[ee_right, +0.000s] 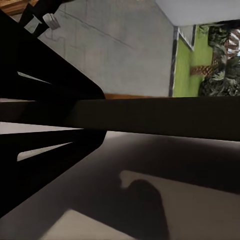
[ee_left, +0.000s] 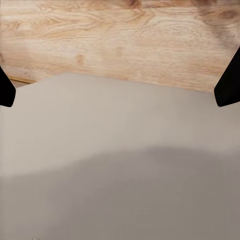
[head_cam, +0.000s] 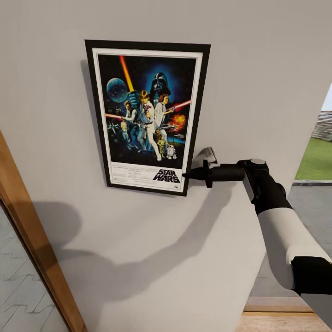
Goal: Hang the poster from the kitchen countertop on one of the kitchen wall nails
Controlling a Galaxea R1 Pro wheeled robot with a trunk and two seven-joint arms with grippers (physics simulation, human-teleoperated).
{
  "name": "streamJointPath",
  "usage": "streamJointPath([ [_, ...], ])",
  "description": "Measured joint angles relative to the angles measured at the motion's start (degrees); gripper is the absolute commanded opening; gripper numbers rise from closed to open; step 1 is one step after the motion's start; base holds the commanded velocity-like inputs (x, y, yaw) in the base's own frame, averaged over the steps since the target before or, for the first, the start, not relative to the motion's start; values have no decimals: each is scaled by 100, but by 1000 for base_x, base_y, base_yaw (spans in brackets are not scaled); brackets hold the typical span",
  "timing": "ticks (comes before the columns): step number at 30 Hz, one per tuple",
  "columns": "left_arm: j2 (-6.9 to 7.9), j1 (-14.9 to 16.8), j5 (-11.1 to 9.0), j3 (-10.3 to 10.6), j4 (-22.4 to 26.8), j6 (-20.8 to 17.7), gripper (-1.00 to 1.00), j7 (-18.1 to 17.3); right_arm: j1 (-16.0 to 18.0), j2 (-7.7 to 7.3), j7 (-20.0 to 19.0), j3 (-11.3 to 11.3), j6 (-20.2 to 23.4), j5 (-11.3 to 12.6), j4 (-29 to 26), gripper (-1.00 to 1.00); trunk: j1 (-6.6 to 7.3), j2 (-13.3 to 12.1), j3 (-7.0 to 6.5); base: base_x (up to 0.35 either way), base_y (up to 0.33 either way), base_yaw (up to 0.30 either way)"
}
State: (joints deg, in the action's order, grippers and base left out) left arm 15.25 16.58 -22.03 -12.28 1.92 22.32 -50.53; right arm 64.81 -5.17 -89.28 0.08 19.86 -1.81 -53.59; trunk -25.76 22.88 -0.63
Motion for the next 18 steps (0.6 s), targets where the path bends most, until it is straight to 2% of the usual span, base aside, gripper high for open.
streamJointPath([
  [4,10,0,0,-1,0,0,100,-1,-5,0,-5,-1,8,0,0,-100,0,0,0,0,0,0],
  [5,11,-1,0,-2,0,0,100,-2,-5,2,-30,1,536,24,-97,-100,3,9,0,0,0,0],
  [18,13,0,0,-1,0,0,100,-2,-6,2,-46,-4,553,28,-105,-100,3,7,0,0,0,0],
])
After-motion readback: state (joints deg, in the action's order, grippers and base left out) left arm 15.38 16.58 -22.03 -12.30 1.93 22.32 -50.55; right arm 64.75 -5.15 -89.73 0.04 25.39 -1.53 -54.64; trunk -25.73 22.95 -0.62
